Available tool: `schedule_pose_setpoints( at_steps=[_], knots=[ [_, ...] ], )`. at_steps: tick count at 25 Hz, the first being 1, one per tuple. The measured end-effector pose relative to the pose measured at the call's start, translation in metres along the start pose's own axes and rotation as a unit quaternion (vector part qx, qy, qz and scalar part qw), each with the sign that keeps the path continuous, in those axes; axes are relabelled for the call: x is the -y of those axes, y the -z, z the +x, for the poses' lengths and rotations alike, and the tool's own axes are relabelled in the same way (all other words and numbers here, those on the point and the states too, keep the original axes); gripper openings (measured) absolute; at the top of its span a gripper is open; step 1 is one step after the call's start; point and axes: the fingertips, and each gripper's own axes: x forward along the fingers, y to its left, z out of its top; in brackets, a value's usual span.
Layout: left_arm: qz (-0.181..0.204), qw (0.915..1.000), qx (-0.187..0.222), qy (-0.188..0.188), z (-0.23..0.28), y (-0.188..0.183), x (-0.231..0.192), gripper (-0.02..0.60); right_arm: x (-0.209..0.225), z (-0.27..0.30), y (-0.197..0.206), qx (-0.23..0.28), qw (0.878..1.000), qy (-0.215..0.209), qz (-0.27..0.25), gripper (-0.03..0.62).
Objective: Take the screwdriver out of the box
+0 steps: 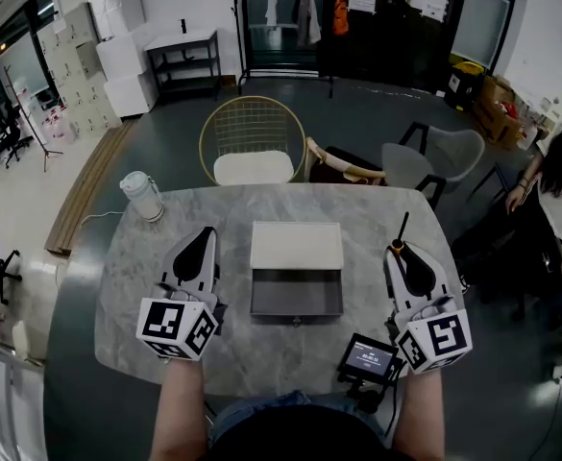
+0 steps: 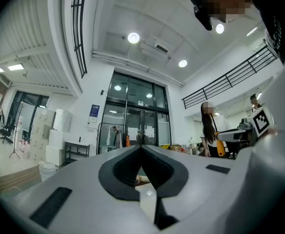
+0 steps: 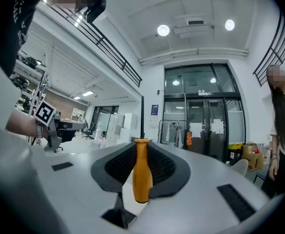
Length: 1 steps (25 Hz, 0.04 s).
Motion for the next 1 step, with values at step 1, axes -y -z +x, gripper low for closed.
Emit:
schedule_pose_setpoints(
  at_steps=[1],
  knots=[
    [0.000,1.0000,0.000,0.001,0.0005,0.0010,0.0001,0.012,0.0000,0.0004,0.0007,-0.001,1.000,-0.001,-0.001,0.087]
  ],
)
